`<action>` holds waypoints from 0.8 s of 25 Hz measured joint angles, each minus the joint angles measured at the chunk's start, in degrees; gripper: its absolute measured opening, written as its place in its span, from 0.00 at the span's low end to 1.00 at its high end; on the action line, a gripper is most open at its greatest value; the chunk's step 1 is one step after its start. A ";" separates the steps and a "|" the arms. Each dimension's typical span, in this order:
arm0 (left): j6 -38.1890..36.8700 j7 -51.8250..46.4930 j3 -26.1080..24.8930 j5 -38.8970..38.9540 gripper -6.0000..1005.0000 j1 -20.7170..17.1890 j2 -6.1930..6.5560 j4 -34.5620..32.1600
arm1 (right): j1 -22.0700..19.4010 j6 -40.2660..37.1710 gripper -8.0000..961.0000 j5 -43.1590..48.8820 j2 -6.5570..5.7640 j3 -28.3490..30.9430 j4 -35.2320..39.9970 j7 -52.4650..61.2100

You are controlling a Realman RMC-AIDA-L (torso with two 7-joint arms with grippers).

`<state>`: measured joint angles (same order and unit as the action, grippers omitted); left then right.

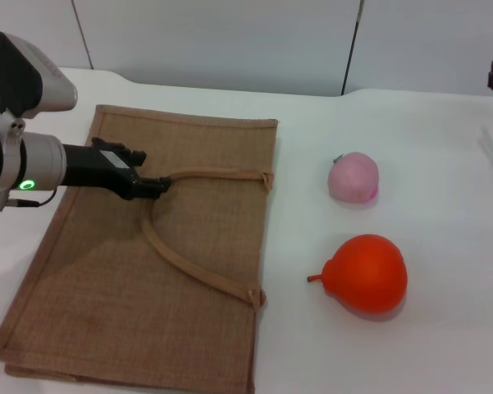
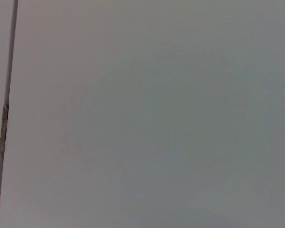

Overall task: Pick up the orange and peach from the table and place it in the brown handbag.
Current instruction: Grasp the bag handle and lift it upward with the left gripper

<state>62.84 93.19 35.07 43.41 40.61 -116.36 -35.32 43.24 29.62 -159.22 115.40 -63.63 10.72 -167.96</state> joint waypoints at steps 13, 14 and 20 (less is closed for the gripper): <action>-0.36 -2.04 0.26 -2.55 0.64 0.96 -0.09 0.74 | 0.00 0.00 0.75 0.02 0.00 0.00 0.00 0.00; -0.38 -2.17 0.26 -2.55 0.64 0.97 -0.09 0.75 | 0.00 0.00 0.75 -0.04 0.00 0.00 0.00 0.00; -0.43 -2.53 0.27 -2.59 0.62 1.05 -0.09 1.02 | 0.13 0.00 0.75 -0.15 0.00 0.00 0.00 0.00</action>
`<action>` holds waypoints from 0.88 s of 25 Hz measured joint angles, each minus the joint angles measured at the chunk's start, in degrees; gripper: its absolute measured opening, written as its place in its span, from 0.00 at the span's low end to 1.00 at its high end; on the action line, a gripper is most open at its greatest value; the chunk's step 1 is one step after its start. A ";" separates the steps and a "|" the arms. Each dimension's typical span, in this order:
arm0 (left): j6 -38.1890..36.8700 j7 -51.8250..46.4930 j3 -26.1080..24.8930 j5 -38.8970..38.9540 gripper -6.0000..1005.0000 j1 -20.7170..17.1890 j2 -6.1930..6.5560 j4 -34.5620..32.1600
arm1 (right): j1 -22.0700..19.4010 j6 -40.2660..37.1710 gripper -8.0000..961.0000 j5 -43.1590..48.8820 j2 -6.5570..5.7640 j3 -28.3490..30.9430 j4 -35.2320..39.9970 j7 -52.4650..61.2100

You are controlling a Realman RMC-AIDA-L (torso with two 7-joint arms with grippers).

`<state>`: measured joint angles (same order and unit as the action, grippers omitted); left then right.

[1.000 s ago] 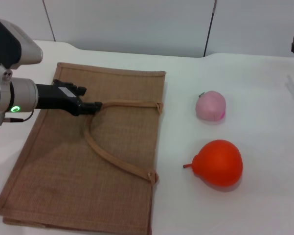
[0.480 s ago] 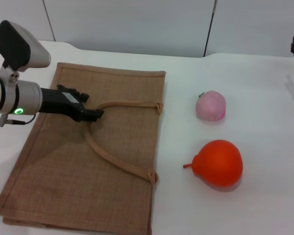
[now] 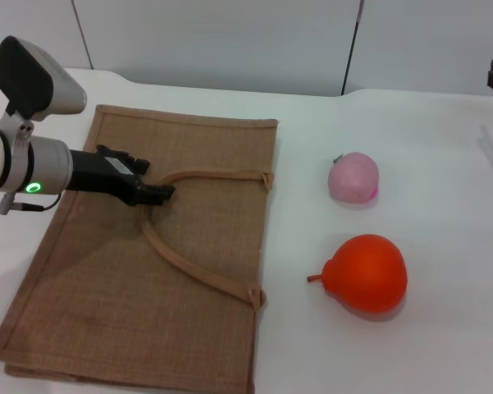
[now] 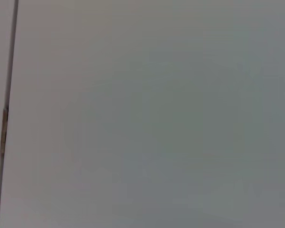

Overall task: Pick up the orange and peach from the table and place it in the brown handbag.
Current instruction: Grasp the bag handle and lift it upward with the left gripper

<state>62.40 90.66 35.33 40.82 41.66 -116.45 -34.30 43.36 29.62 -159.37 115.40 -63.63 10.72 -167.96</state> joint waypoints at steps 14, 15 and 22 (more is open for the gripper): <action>-0.37 -0.05 -0.03 -0.12 0.49 0.09 0.08 0.25 | 0.35 0.00 0.74 -0.15 0.00 0.00 0.00 0.00; -0.50 -0.05 -0.04 -0.07 0.49 0.09 0.08 0.37 | 0.34 0.00 0.74 -0.15 0.00 0.00 0.00 0.00; -1.97 -0.01 -0.03 -0.13 0.49 0.85 0.20 2.52 | 0.44 0.00 0.74 -0.16 0.00 0.00 0.00 0.00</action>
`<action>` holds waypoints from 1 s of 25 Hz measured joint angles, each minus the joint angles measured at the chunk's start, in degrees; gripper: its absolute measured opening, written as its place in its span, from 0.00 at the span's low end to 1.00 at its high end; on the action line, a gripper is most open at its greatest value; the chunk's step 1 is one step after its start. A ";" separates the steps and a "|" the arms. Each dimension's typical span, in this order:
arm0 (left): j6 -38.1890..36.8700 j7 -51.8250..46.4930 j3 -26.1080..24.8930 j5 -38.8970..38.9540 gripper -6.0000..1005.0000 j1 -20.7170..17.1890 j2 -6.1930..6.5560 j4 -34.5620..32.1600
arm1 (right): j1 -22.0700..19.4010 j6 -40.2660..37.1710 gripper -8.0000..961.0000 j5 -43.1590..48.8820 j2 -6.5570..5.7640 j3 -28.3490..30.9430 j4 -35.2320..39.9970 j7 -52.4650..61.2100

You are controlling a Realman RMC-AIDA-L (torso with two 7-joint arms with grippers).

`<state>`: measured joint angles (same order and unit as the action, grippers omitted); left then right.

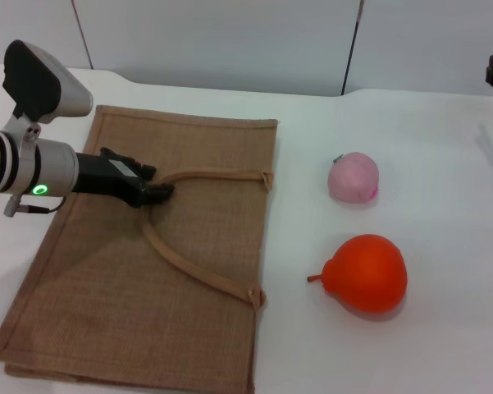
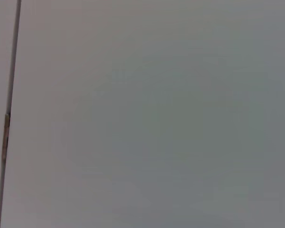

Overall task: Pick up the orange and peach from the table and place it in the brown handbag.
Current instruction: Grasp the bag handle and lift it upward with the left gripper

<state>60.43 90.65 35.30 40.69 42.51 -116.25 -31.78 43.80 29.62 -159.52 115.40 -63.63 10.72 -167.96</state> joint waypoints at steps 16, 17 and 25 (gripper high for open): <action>-1.00 -0.16 -0.01 0.02 0.30 0.66 -0.05 1.29 | -0.20 0.00 0.73 -0.09 0.00 0.00 0.00 0.00; -1.11 -0.16 0.01 0.01 0.28 0.65 -0.06 1.30 | -0.21 0.00 0.73 -0.08 0.00 0.00 0.00 0.00; -1.30 -0.18 0.02 -0.12 0.13 0.54 -0.13 1.37 | -0.48 0.00 0.73 0.15 0.00 0.00 0.00 0.00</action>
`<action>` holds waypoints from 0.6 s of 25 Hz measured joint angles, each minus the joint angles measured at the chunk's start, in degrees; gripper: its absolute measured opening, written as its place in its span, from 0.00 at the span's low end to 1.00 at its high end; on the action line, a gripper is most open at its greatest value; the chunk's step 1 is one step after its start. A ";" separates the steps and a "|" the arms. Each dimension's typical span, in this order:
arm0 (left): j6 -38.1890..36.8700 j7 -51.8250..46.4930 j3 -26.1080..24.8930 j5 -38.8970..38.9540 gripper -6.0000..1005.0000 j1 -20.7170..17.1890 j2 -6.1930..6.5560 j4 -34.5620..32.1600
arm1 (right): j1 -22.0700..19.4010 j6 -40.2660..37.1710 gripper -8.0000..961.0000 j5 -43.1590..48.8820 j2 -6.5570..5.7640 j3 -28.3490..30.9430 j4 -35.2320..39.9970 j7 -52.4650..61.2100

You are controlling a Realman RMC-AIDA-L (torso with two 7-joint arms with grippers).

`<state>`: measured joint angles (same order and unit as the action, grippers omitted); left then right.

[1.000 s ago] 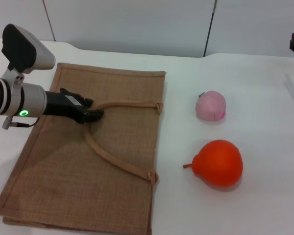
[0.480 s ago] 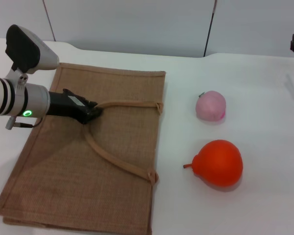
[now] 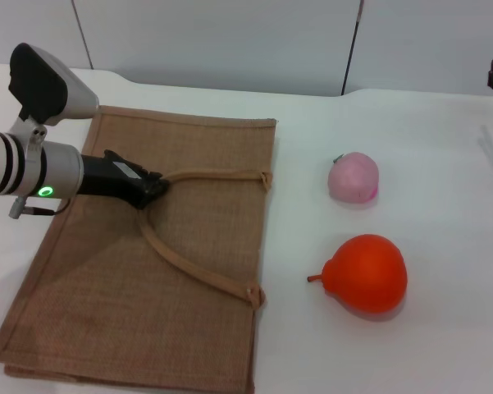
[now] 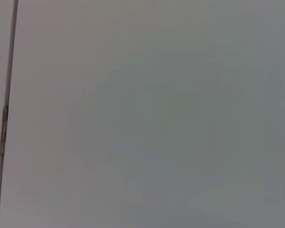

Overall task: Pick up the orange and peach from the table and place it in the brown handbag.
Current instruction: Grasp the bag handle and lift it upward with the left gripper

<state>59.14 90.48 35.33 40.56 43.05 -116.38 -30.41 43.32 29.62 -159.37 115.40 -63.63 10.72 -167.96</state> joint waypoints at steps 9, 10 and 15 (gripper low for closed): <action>4.74 -2.68 -0.01 0.25 0.13 0.38 -0.08 -4.57 | -0.05 0.00 0.72 0.25 0.00 0.00 -0.09 0.00; 6.06 -3.08 -0.07 0.41 0.13 0.38 -0.08 -5.95 | -0.05 0.01 0.72 0.26 0.00 0.00 -0.10 0.00; 18.43 -6.52 -0.14 3.13 0.13 -1.18 -0.52 -19.50 | -0.08 0.00 0.72 0.29 0.00 -0.09 -0.36 0.00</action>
<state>77.57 83.95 35.19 43.70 41.87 -116.90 -49.91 43.24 29.62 -159.08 115.40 -63.72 10.36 -167.96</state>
